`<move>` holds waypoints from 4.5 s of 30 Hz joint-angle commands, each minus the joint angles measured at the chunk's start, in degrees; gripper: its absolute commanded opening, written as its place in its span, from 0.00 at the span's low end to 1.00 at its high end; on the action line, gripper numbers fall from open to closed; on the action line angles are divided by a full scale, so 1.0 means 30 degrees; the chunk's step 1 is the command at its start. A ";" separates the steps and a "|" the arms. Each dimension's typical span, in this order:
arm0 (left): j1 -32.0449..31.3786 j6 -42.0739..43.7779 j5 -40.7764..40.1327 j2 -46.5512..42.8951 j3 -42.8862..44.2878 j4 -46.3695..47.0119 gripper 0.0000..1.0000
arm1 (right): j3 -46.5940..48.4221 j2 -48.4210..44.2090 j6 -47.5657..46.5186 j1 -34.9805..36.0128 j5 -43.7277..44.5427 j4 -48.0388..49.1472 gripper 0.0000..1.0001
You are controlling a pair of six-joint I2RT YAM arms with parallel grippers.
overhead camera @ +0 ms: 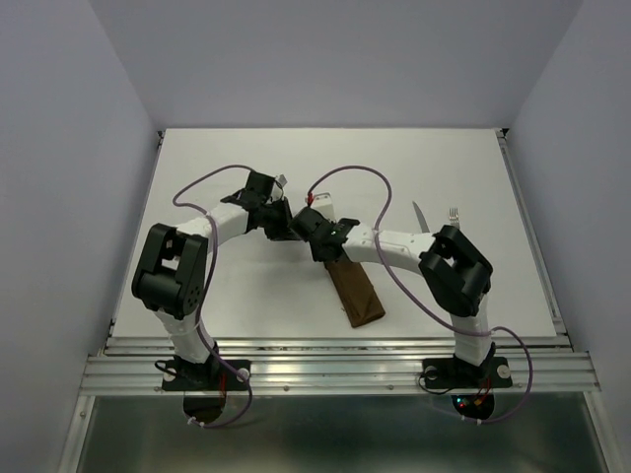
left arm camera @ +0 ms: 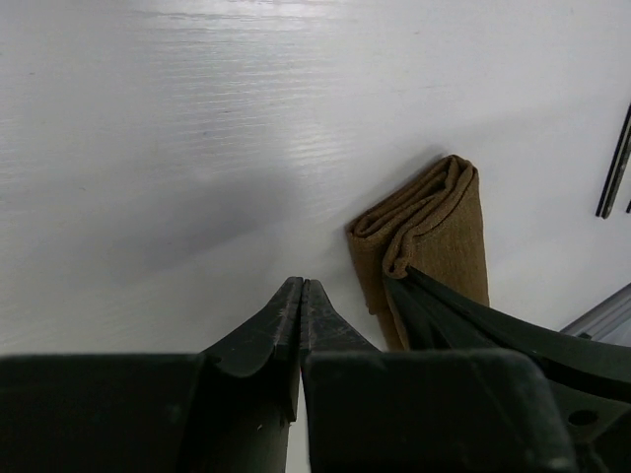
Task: Fold the napkin into a case and place the utensils inside
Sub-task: Pick up the top corner of the smaller rectangle folded napkin from the center of the board.
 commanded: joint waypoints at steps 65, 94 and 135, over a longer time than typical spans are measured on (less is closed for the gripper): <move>-0.4429 0.0951 -0.1832 -0.0712 -0.1388 0.2417 0.03 | -1.1399 -1.3170 0.1508 -0.3365 -0.9298 0.2927 0.44; -0.2523 0.1183 -0.1508 -0.2704 -0.1359 0.1832 0.10 | -1.2111 -1.0626 0.2304 -0.3190 -0.4357 -0.0618 0.17; -0.1528 0.1622 -0.5200 -0.3906 -0.1652 -0.0336 0.24 | -0.1534 -0.3333 -0.1067 -0.2428 -0.6900 0.0378 0.47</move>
